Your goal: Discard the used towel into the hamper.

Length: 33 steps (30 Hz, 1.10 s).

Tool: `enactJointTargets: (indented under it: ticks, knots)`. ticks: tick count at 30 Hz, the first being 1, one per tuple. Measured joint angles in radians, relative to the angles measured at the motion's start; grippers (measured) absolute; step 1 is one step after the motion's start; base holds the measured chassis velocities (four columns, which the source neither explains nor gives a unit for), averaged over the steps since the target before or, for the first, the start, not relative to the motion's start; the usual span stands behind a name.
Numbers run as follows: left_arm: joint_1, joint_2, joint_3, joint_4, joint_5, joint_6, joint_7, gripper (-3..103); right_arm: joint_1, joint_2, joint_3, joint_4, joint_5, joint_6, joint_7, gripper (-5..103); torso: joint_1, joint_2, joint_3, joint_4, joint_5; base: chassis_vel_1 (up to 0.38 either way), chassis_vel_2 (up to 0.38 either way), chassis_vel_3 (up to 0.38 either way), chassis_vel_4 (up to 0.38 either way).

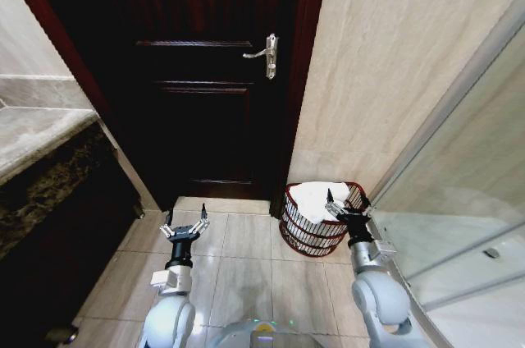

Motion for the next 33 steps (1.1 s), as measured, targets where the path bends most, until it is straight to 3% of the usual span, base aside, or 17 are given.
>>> enactJointTargets:
  ticks: [33]
  knots:
    - [0.003, 0.001, 0.041, -0.007, 0.064, 0.005, -0.032, 100, -0.035, -0.02, 0.039, 0.015, 0.024, 0.012, -0.024, 100, 0.0, 0.0, 0.0, 0.0001, 0.0, -0.001, -0.001, 0.001, 0.002]
